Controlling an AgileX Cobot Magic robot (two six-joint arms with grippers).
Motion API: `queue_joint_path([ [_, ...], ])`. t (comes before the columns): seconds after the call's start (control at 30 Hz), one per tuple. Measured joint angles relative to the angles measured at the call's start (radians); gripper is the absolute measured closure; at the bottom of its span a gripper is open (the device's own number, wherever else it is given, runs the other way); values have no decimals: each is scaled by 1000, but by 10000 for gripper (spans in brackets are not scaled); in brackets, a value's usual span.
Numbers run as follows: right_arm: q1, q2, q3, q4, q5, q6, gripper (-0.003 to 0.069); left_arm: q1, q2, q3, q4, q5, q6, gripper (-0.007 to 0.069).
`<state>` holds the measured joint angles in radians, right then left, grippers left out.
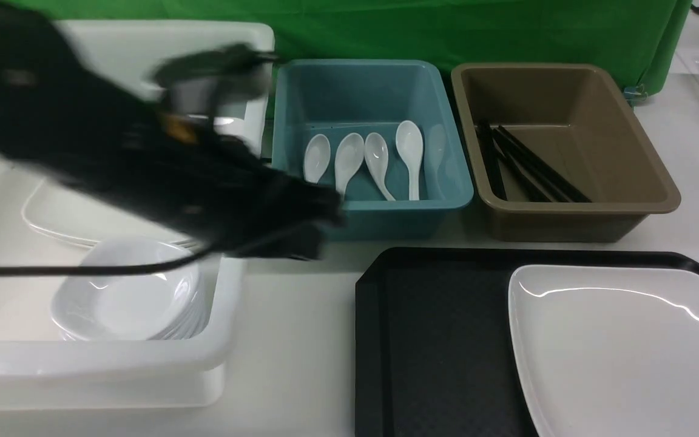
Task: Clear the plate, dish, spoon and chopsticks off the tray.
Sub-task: Use the left arm to move the plate from right to left
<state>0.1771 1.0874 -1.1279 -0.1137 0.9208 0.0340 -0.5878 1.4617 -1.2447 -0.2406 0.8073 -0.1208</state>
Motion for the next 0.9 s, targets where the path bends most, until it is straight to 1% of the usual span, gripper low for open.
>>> queue_joint_path([
  [0.03,0,0,0,-19,19,12,388,-38,70,-68,0,1,-7,603],
  [0.07,0,0,0,-23,25,15,388,-43,82,-79,0,1,-8,599],
  [0.1,0,0,0,-31,42,27,388,-71,156,-145,0,7,-10,585],
  [0.17,0,0,0,-36,61,36,388,-111,317,-284,0,27,-12,536],
  [0.23,0,0,0,-36,67,37,387,-122,401,-366,-5,40,-12,489],
  [0.33,0,0,0,-38,72,37,387,-132,524,-503,-17,58,-12,405],
  [0.37,0,0,0,-38,72,37,387,-133,595,-575,-24,70,-12,351],
  [0.47,0,0,0,-38,72,37,387,-134,722,-702,-29,71,-14,240],
  [0.5,0,0,0,-38,72,37,387,-134,737,-716,-29,71,-15,234],
  [0.57,0,0,0,-38,66,37,387,-134,824,-789,-40,63,-13,157],
  [0.63,0,0,0,-38,60,37,387,-134,852,-808,-52,53,-11,139],
  [0.67,0,0,0,-38,48,37,387,-134,884,-827,-75,33,6,121],
  [0.73,0,0,0,-38,32,37,387,-134,929,-839,-133,-7,42,113],
  [0.83,0,0,0,-38,20,37,387,-134,957,-843,-181,-27,69,119],
  [0.9,0,0,0,-38,8,38,387,-138,975,-844,-196,-39,77,138],
])
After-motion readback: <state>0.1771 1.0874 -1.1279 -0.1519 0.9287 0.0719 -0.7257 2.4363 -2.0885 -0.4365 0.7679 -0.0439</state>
